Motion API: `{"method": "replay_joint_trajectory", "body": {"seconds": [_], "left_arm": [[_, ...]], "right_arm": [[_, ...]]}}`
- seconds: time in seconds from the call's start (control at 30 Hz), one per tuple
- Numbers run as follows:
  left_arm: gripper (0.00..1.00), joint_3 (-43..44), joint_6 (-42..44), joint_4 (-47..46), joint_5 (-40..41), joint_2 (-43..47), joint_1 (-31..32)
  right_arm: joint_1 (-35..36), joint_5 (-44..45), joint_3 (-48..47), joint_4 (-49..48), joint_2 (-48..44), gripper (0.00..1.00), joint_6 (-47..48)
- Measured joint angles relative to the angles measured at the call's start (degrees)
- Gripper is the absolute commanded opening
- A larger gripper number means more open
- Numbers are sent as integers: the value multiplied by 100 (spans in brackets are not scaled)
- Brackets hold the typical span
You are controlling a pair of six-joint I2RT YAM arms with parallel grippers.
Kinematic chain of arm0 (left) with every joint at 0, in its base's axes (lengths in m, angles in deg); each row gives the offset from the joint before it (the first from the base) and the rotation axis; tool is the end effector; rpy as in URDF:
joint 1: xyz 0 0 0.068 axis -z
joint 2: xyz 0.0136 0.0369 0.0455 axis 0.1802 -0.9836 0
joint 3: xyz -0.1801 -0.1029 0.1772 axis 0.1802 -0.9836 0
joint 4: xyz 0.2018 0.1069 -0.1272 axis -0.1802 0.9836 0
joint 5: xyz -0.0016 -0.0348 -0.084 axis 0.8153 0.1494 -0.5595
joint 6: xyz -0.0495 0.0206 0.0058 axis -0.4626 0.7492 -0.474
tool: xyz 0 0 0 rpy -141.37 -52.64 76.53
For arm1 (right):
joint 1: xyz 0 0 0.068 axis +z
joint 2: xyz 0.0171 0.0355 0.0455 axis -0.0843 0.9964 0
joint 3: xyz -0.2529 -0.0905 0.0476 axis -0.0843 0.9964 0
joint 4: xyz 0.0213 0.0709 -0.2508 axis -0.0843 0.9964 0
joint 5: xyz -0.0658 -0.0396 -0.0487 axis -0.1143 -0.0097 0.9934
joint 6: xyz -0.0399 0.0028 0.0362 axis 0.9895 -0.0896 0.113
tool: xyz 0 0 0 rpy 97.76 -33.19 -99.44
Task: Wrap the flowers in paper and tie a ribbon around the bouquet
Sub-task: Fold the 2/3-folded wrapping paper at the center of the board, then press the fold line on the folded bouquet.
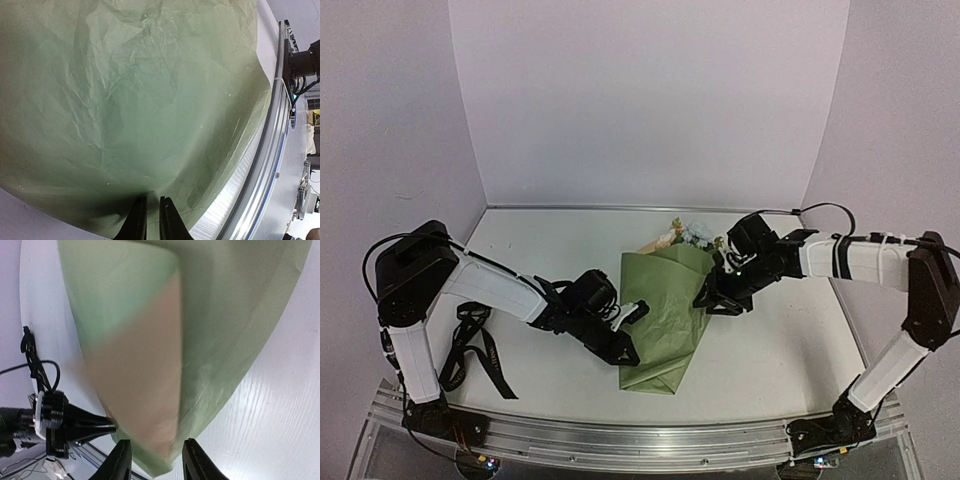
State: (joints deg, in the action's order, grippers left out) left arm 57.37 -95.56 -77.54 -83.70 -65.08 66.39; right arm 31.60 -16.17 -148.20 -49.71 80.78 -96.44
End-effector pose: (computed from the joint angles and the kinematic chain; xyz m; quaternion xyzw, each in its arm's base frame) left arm 0.1863 -0.3069 0.1250 0.3607 0.8520 -0.3681 0.0917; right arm 0.2532 0.2064 0.2180 -0.0282 0.9341 0.3454 0.0851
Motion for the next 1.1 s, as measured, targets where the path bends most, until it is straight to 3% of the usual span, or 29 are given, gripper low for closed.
{"method": "replay_joint_trajectory", "body": {"seconds": [0.13,0.33,0.63,1.1], "left_arm": [[10,-2,0,-8,-24,0,-2],[10,-2,0,-12,-35,0,-1],[10,-2,3,-10,-32,0,0],[10,0,28,14,-28,0,0]], "right_arm": [[459,229,0,468,-431,38,165],[1047,292,-2,618,-336,21,119],[1500,238,-2,-93,625,17,-500],[1849,230,592,-1300,960,15,-1275]]}}
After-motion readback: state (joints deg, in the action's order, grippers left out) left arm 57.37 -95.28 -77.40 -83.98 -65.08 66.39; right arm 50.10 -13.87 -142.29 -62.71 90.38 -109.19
